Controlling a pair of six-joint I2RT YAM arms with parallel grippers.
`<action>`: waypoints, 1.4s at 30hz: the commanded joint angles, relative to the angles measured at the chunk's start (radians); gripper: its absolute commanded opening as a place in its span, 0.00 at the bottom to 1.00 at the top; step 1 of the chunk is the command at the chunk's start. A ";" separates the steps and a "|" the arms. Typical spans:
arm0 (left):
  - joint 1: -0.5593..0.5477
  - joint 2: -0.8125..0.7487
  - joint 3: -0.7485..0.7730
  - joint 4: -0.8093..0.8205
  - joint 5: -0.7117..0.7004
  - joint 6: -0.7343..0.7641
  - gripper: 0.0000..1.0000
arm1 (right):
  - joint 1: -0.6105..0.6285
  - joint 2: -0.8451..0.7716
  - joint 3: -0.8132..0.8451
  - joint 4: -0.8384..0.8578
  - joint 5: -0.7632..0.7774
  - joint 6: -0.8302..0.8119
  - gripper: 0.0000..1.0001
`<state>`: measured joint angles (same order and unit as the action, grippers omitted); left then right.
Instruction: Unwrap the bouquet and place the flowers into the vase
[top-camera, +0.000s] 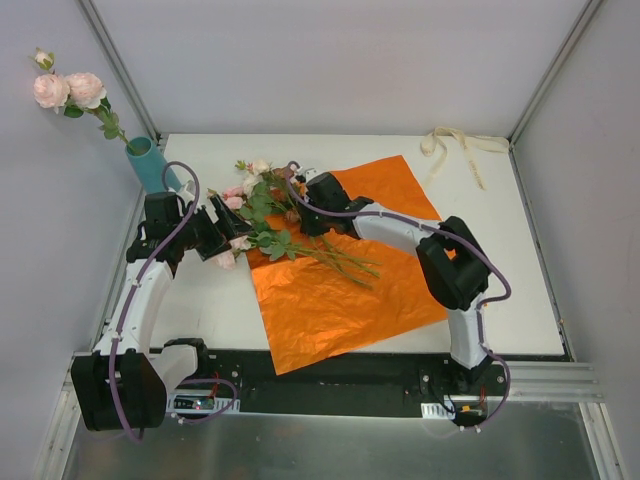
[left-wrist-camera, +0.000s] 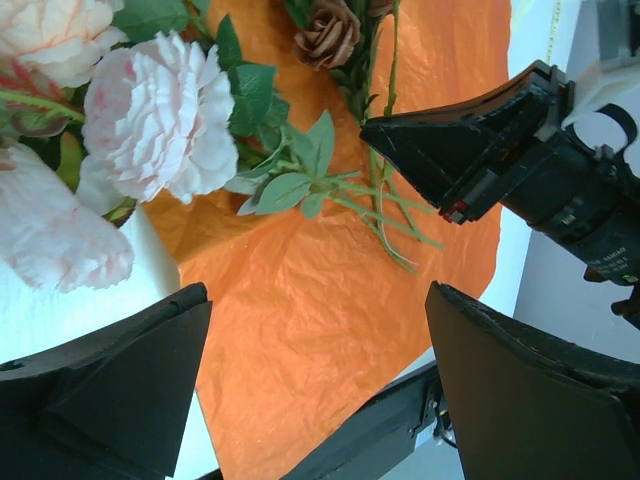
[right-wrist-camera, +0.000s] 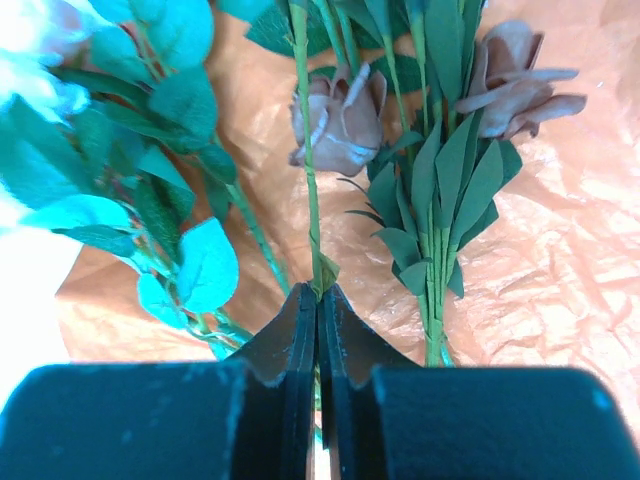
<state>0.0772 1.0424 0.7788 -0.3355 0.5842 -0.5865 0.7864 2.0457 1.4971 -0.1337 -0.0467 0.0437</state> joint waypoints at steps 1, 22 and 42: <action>-0.011 0.014 0.025 0.088 0.097 -0.007 0.92 | 0.008 -0.142 -0.041 0.129 0.004 0.008 0.00; -0.260 0.143 0.211 0.427 0.019 -0.131 0.64 | 0.094 -0.444 -0.313 0.508 -0.105 0.099 0.00; -0.281 0.127 0.281 0.305 -0.072 -0.078 0.00 | 0.157 -0.515 -0.376 0.487 -0.042 0.097 0.50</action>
<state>-0.1974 1.1934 0.9714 0.0235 0.5873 -0.7353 0.9367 1.5997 1.1473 0.3183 -0.1112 0.1390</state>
